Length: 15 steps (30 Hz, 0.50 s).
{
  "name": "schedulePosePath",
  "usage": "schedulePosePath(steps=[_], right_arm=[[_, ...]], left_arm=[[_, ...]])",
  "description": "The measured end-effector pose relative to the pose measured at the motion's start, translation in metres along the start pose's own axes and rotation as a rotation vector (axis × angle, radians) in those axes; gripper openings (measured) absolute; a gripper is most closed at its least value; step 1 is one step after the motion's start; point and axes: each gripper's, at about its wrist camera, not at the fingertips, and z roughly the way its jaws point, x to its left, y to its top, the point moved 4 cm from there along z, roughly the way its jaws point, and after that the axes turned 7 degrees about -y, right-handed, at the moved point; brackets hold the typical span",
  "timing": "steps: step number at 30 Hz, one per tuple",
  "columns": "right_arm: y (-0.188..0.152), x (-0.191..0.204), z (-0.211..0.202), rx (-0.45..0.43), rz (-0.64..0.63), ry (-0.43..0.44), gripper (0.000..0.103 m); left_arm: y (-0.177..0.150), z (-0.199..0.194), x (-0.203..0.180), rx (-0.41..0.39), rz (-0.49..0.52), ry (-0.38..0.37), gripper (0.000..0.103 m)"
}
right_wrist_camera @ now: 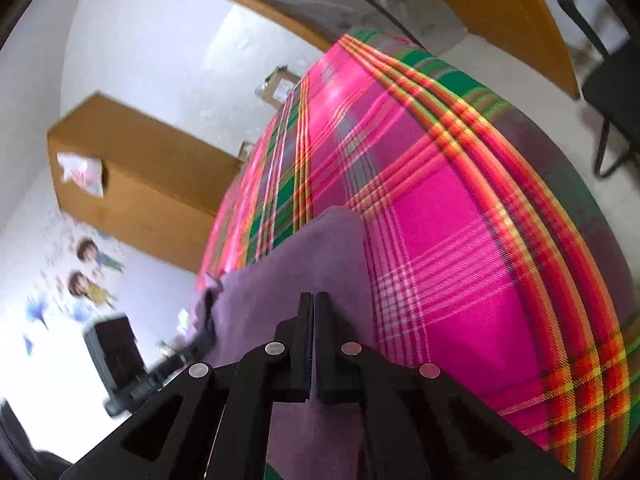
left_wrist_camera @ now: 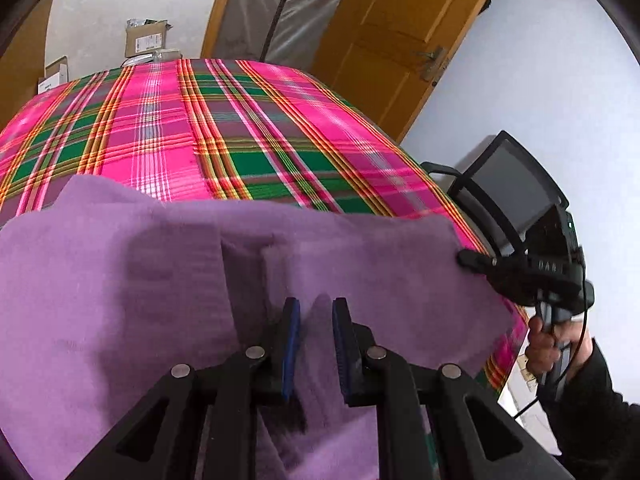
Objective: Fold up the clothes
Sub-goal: 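Press the lilac garment flat with the left gripper while the right gripper presses its edge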
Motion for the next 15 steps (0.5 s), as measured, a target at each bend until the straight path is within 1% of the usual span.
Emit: schedulePosePath(steps=[1, 5, 8, 9, 11, 12, 15], right_arm=[[-0.001, 0.004, -0.002, -0.002, -0.016, 0.001, 0.006], [-0.013, 0.021, -0.011, 0.018, -0.094, 0.055, 0.006], [-0.032, 0.020, -0.009, 0.057, -0.145, 0.038, 0.006], [-0.037, 0.017, -0.008, 0.062, -0.141, 0.028, 0.001], [-0.041, 0.015, -0.011, 0.055, -0.134, 0.032, 0.002], [-0.042, 0.018, -0.013, 0.050, -0.144, 0.035, 0.007], [-0.048, 0.024, -0.016, 0.052, -0.167, 0.033, 0.007]], left_arm=[[-0.002, -0.004, -0.003, -0.006, 0.007, -0.004, 0.016], [-0.017, -0.017, -0.011, -0.017, 0.038, -0.026, 0.016], [-0.029, -0.014, -0.012, 0.003, 0.043, -0.031, 0.016], [-0.032, -0.015, -0.012, 0.001, 0.044, -0.029, 0.016], [-0.035, -0.018, -0.013, -0.006, 0.045, -0.023, 0.016], [-0.037, -0.021, -0.015, -0.011, 0.052, -0.023, 0.016], [-0.043, -0.023, -0.015, -0.007, 0.055, -0.030, 0.016]])
